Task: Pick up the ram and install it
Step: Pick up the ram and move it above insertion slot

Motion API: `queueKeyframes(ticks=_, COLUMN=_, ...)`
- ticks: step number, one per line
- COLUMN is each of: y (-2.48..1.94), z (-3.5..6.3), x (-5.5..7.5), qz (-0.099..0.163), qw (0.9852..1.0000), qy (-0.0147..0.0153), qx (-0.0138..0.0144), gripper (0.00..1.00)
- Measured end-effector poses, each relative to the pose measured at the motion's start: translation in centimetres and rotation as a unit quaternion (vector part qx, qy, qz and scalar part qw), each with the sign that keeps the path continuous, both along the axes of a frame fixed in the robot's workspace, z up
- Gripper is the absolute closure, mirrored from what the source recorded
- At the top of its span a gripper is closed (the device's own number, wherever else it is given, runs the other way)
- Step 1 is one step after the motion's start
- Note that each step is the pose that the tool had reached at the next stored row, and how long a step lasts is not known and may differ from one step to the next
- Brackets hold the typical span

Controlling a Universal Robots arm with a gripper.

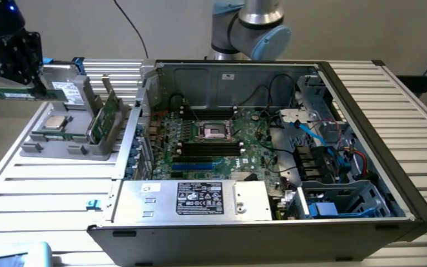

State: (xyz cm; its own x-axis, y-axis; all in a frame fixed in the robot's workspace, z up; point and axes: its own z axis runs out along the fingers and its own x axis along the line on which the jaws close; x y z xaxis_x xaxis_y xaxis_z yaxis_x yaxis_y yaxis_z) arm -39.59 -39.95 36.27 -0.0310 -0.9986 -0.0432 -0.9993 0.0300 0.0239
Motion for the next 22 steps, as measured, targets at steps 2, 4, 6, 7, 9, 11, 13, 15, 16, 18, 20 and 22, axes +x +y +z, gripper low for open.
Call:
queueKeyframes(ticks=2, y=-0.06, z=0.32, x=0.5, qz=0.000, qw=1.0000, qy=0.0000, qx=0.0000, gripper=0.86)
queueKeyframes(ticks=4, y=-0.13, z=0.65, x=1.1, qz=0.000, qw=1.0000, qy=0.0000, qx=0.0000, gripper=0.86)
queueKeyframes(ticks=6, y=-0.19, z=0.98, x=1.7, qz=0.000, qw=1.0000, qy=0.0001, qx=0.0000, gripper=0.86)
queueKeyframes(ticks=7, y=-0.21, z=1.14, x=2.0, qz=0.000, qw=1.0000, qy=0.0001, qx=0.0000, gripper=0.86)
queueKeyframes(ticks=9, y=-0.27, z=1.46, x=2.6, qz=0.000, qw=1.0000, qy=0.0003, qx=-0.0001, gripper=0.86)
queueKeyframes(ticks=11, y=-0.32, z=1.79, x=3.3, qz=0.000, qw=1.0000, qy=0.0003, qx=0.0000, gripper=0.86)
queueKeyframes(ticks=13, y=-0.38, z=2.12, x=3.9, qz=0.001, qw=1.0000, qy=0.0005, qx=0.0000, gripper=0.86)
queueKeyframes(ticks=15, y=-0.43, z=2.45, x=4.5, qz=0.001, qw=1.0000, qy=0.0006, qx=0.0000, gripper=0.86)
queueKeyframes(ticks=16, y=-0.46, z=2.63, x=4.9, qz=0.001, qw=1.0000, qy=0.0008, qx=0.0000, gripper=0.86)
queueKeyframes(ticks=18, y=-0.51, z=2.97, x=5.6, qz=0.001, qw=1.0000, qy=0.0010, qx=0.0000, gripper=0.86)
queueKeyframes(ticks=20, y=-0.55, z=3.32, x=6.3, qz=0.001, qw=1.0000, qy=0.0015, qx=0.0000, gripper=0.86)
queueKeyframes(ticks=22, y=-0.58, z=3.57, x=7.1, qz=0.001, qw=1.0000, qy=0.0018, qx=0.0000, gripper=0.86)
